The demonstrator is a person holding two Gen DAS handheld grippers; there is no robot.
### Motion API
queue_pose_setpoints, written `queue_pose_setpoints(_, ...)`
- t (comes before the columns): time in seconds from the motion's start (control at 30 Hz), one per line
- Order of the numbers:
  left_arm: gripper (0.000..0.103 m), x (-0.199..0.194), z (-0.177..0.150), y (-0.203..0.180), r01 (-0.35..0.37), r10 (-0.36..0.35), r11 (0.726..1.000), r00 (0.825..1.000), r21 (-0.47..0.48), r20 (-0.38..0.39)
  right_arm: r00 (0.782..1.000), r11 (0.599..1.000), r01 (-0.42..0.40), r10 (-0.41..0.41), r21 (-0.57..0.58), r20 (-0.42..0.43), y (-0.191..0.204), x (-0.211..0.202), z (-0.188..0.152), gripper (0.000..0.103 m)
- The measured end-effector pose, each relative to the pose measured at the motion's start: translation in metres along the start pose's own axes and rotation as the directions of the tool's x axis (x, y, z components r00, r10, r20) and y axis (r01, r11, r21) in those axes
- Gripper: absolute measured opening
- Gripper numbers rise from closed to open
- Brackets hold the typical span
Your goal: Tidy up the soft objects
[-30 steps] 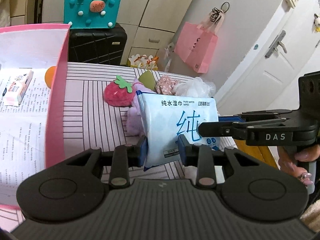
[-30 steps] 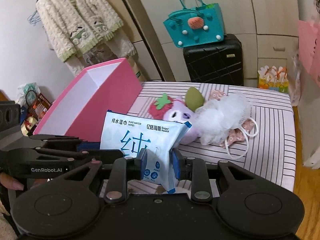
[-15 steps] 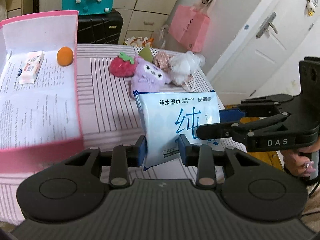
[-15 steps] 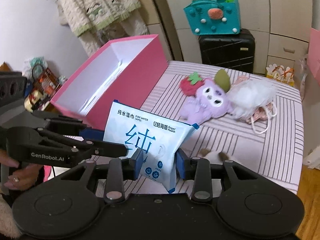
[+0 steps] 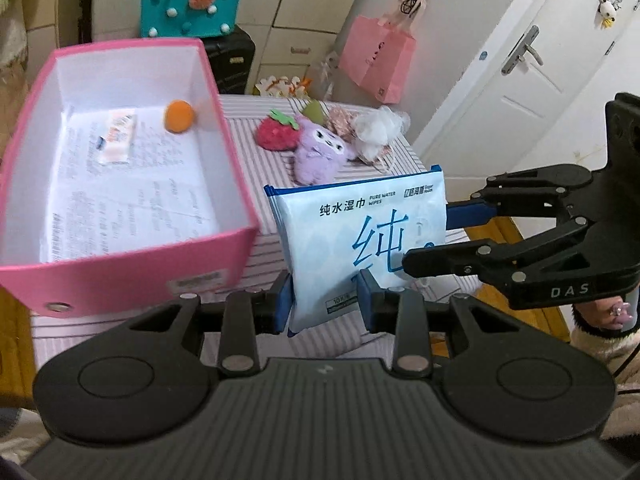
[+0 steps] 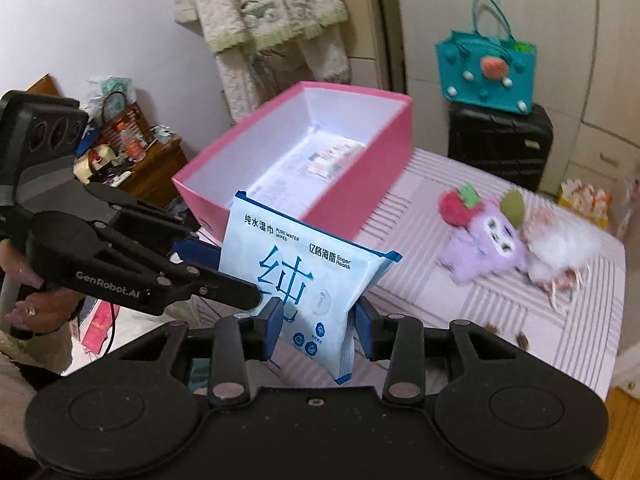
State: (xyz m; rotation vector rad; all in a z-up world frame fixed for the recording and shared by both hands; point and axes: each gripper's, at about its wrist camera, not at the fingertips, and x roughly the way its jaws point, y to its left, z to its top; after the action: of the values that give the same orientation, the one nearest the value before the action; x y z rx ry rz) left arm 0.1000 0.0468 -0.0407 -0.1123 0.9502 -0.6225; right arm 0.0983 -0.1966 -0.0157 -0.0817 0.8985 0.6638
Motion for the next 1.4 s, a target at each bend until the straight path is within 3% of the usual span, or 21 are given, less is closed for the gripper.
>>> queue_pose_setpoints(0.27, 0.033, -0.026, 0.009, 0.026, -0.019, 0.018, 0.999, 1.0, 0.028, 0.024, 1.0, 0.998, 0.015, -0.014, -0.063, 0.024, 0.037, 0.015, 0.039, 0.053)
queue_pose_setpoints(0.5, 0.034, -0.029, 0.03, 0.065, -0.05, 0.051, 0.999, 0.997, -0.02, 0.059, 0.998, 0.994, 0.038, -0.032, -0.103, 0.054, 0.05, 0.043, 0.072, 0.054)
queue_pose_setpoints(0.7, 0.039, -0.015, 0.048, 0.103, -0.082, 0.088, 0.993, 0.994, -0.082, 0.066, 1.0, 0.997, 0.002, 0.0, -0.079, 0.026, 0.041, 0.082, 0.092, 0.054)
queue_pose_setpoints(0.97, 0.039, 0.018, 0.067, 0.143, -0.138, 0.138, 0.981, 0.99, -0.14, -0.005, 1.0, 0.999, 0.014, -0.015, -0.049, -0.013, 0.033, 0.135, 0.116, 0.054)
queue_pose_setpoints(1.23, 0.039, 0.035, 0.077, 0.161, -0.153, 0.148, 0.979, 0.988, -0.138, -0.045, 0.999, 0.999, 0.026, -0.028, -0.038, -0.047, 0.028, 0.157, 0.125, 0.054)
queue_pose_setpoints(1.4, 0.037, 0.042, 0.078, 0.156, -0.205, 0.204, 0.976, 0.979, -0.075, -0.024, 0.996, 0.999, 0.032, -0.034, -0.029, -0.081, 0.024, 0.17, 0.127, 0.054)
